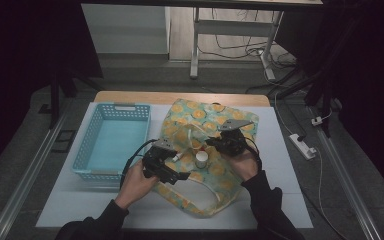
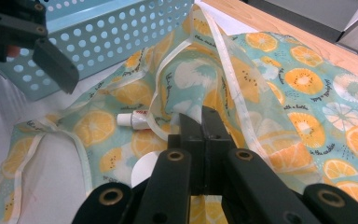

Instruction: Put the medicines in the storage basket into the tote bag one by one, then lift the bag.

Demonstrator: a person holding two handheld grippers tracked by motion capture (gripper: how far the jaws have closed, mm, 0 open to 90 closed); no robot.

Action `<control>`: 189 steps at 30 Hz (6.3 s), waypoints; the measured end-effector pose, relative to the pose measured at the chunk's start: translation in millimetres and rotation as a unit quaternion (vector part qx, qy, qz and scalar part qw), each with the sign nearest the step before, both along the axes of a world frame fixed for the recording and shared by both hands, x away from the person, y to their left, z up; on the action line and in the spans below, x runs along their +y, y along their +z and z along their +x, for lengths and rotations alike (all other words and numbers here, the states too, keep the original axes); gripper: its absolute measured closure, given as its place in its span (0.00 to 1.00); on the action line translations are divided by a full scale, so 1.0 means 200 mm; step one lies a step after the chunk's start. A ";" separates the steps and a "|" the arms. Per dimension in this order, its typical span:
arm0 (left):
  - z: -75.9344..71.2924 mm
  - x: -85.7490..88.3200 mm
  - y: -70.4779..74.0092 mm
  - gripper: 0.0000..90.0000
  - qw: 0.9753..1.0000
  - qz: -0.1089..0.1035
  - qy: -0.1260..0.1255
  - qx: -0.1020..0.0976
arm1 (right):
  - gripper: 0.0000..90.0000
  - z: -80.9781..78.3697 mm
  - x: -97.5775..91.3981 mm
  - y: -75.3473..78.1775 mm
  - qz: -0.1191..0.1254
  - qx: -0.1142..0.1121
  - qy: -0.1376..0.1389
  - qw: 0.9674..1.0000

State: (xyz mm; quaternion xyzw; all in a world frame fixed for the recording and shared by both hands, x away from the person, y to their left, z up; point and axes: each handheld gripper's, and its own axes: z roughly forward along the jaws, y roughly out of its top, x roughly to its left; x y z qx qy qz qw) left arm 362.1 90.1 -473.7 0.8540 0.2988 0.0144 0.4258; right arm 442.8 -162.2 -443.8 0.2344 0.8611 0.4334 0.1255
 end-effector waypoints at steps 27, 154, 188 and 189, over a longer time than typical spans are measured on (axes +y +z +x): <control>0.01 -0.14 -0.20 0.01 0.998 0.047 -0.022 0.031 | 1.00 0.00 0.01 0.00 0.000 0.001 0.004 1.000; 0.31 0.02 0.79 1.00 0.999 -0.048 0.001 0.010 | 1.00 -0.02 0.04 0.51 0.035 0.018 0.058 0.998; 0.42 0.04 1.19 1.00 0.995 -0.073 0.038 -0.052 | 1.00 0.02 0.08 0.94 0.036 -0.043 0.038 0.998; 0.43 0.04 1.18 1.00 0.995 -0.072 0.039 -0.052 | 1.00 0.03 0.08 0.94 0.035 -0.043 0.036 0.998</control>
